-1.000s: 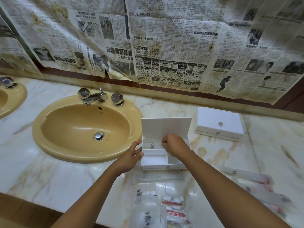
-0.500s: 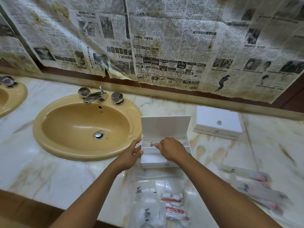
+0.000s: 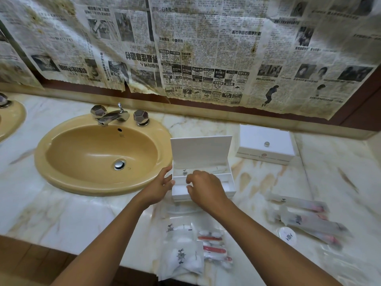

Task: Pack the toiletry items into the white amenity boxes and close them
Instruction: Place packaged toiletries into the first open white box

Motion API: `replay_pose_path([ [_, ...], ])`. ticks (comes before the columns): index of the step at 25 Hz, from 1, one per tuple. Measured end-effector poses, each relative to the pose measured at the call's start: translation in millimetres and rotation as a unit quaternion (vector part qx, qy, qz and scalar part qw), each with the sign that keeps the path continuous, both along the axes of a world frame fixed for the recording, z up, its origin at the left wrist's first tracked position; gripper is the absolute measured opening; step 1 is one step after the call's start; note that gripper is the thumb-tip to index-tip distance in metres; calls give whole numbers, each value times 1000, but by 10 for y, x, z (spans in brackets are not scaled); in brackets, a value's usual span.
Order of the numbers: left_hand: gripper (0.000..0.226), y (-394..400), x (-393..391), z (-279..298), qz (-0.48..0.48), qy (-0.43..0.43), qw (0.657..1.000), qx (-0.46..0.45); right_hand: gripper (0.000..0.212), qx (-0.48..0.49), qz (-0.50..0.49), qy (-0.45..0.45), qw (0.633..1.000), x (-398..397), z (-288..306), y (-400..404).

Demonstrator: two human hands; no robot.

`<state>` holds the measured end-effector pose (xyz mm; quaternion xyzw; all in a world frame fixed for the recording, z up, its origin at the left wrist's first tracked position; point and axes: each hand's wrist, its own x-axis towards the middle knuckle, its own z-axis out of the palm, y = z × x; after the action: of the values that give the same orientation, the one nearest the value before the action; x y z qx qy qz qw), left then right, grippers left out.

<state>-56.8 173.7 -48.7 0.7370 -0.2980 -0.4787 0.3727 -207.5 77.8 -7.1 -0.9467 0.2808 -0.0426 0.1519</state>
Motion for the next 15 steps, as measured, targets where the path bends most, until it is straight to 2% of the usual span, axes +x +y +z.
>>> replay_pose_path([
  [8,55,8,13,-30,-3,-1,1000,-3,17,-2,48,126,991,-186,-222,280],
  [15,55,11,23,-50,-1,-1,1000,2,25,-40,65,130,989,-277,-496,297],
])
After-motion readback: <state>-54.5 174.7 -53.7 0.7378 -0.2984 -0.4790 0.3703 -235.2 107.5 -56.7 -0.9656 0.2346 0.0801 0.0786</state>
